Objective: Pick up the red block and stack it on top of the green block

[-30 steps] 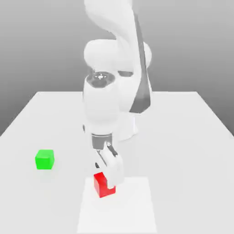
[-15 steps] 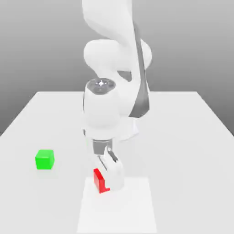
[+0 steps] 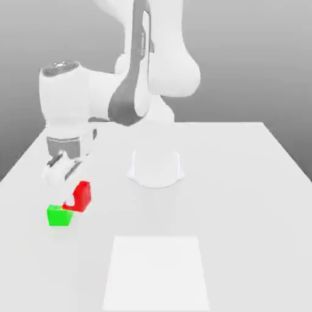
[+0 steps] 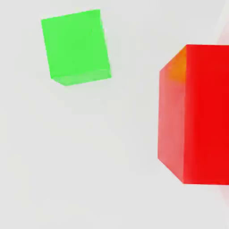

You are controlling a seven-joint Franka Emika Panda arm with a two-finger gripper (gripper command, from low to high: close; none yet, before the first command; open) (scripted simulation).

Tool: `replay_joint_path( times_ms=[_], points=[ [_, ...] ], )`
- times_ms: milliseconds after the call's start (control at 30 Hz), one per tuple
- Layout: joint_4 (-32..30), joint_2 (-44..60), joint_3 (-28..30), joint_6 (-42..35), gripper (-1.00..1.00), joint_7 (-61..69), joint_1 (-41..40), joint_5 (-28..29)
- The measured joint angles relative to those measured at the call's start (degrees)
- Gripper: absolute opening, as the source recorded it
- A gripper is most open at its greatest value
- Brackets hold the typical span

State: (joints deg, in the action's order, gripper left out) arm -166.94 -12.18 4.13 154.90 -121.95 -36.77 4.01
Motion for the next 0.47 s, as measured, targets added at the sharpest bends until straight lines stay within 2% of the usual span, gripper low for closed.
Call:
replay_joint_path(
  times_ms=[100,333,367,467],
  points=[
    [-0.7,-1.1,2.9,-0.4,-1.00,-3.3,-4.7,0.0],
    [-0.3,11.9,3.4,12.2,-1.00,-1.1,-4.7,-4.1],
    [-0.2,13.1,3.2,13.3,1.00,-0.7,-4.7,-4.8],
    [-0.2,13.1,3.2,13.3,1.00,-0.7,-4.6,-4.8]
  ],
)
